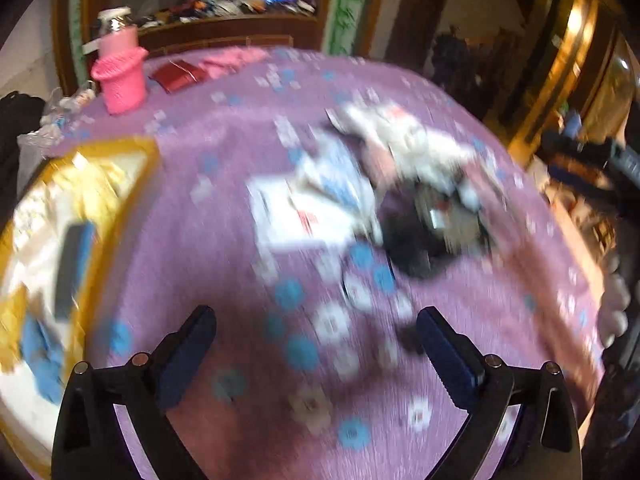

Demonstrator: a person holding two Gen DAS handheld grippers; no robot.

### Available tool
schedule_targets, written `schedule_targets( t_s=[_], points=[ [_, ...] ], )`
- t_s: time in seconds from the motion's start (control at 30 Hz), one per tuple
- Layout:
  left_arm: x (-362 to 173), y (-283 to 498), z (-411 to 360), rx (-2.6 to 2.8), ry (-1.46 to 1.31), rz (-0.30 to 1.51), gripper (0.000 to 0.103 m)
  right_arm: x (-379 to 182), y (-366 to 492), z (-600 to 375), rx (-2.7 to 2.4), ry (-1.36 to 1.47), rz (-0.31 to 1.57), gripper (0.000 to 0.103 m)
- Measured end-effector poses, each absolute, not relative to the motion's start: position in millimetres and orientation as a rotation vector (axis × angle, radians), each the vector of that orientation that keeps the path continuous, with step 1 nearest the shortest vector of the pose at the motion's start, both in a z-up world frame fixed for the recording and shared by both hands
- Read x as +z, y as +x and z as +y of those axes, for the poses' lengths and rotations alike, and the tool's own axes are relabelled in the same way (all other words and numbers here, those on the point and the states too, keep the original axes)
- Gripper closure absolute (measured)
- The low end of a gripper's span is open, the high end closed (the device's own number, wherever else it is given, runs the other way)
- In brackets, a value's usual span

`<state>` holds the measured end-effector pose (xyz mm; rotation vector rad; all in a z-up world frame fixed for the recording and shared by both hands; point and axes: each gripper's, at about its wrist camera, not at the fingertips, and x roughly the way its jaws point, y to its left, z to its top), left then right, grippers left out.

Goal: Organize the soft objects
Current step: 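Move both grippers back over the remaining pile of items, then grasp the white sock with the right gripper while the left grasps a white packet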

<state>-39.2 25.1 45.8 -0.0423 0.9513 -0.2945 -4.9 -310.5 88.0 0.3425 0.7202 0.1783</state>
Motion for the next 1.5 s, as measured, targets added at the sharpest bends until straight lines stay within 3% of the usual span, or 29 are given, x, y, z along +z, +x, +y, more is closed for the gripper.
schedule_targets(
  t_s=[0.13, 0.33, 0.73, 0.8, 0.87, 0.9, 1.03, 1.17, 1.3, 1.33, 1.37, 1.4, 1.5],
  points=[
    [60.3, -9.9, 25.5, -0.264, -0.053, 0.917, 0.003, 79.9, 28.5, -313.8, 0.177, 0.363, 0.762, 0.020],
    [47.1, 47.8, 16.7, -0.332, -0.080, 1.004, 0.022, 71.1, 56.6, -295.6, 0.231, 0.246, 0.887, 0.021],
    [23.9, 93.4, -10.2, -0.374, 0.006, 1.041, 0.023, 50.9, 112.7, -278.6, 0.260, 0.002, 1.067, 0.021],
    [22.8, 95.5, -10.1, -0.388, 0.005, 1.050, 0.032, 48.2, 121.9, -281.4, 0.247, -0.015, 1.085, 0.021],
    [23.3, 97.9, -8.7, -0.448, -0.017, 1.070, 0.052, 47.3, 127.9, -287.5, 0.234, -0.009, 1.092, 0.021],
    [24.1, 98.9, -9.7, -0.462, -0.019, 1.075, 0.054, 46.3, 130.3, -291.1, 0.231, -0.001, 1.094, 0.021],
    [26.7, 100.8, -17.6, -0.464, 0.030, 1.075, 0.054, 39.6, 136.0, -291.7, 0.279, 0.013, 1.124, 0.021],
    [19.7, 107.4, -27.7, -0.441, 0.059, 1.089, 0.038, 31.8, 139.2, -272.0, 0.346, -0.063, 1.156, 0.021],
    [14.7, 115.4, -34.9, -0.434, 0.070, 1.087, 0.036, 19.2, 148.8, -258.2, 0.342, -0.146, 1.188, 0.021],
    [14.3, 116.2, -36.6, -0.437, 0.076, 1.086, 0.039, 16.1, 151.0, -255.6, 0.341, -0.158, 1.193, 0.023],
    [13.6, 116.5, -38.6, -0.442, 0.083, 1.087, 0.049, 13.0, 152.3, -252.6, 0.341, -0.171, 1.197, 0.031],
    [14.3, 115.7, -39.9, -0.445, 0.085, 1.077, 0.054, 10.5, 152.9, -249.0, 0.345, -0.184, 1.201, 0.047],
    [19.1, 113.3, -38.9, -0.441, 0.082, 1.056, 0.062, 12.6, 148.9, -246.4, 0.375, -0.158, 1.183, 0.063]
  ],
)
